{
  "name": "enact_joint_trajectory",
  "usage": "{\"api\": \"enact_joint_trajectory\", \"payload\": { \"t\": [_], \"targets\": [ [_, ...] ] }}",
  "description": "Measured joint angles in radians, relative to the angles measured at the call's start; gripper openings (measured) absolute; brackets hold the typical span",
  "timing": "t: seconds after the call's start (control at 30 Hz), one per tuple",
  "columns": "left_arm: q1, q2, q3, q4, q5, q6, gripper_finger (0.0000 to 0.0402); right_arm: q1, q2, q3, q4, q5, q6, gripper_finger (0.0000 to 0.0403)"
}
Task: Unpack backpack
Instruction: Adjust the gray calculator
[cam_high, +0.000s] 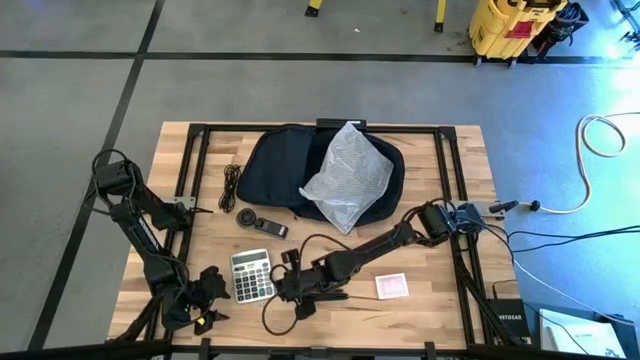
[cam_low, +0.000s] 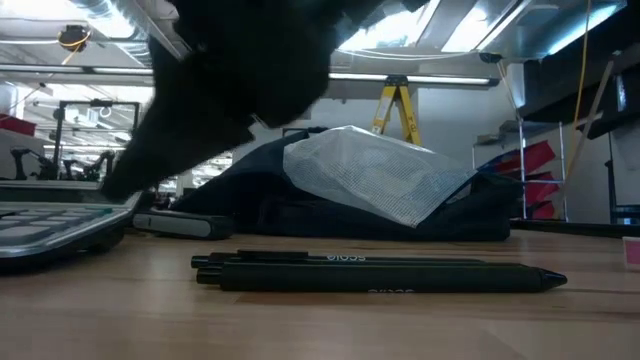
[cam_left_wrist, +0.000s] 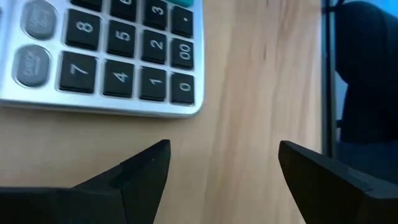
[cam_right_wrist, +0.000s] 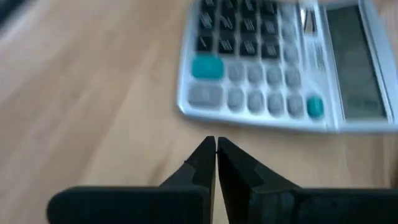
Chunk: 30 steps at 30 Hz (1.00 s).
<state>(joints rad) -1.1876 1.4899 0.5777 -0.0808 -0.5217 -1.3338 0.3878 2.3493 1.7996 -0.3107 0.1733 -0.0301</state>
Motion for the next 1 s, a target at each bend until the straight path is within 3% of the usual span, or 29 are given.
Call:
{"api": "enact_joint_trajectory", "payload": {
  "t": [0.2,0.63,1.0],
  "targets": [
    [-0.012,0.0,0.001,0.055,0.0,0.014,0.0285,-0.042,0.007,0.0,-0.012,0.012,0.026,0.0],
    [0.015,0.0,0.001,-0.05,-0.012,-0.06,0.0285,-0.073,0.062,0.0,0.082,-0.076,0.046,0.0],
    [0.061,0.0,0.001,-0.033,0.028,-0.053,0.0285,-0.037,0.07,0.001,0.262,-0.277,0.044,0.0]
  ]
}}
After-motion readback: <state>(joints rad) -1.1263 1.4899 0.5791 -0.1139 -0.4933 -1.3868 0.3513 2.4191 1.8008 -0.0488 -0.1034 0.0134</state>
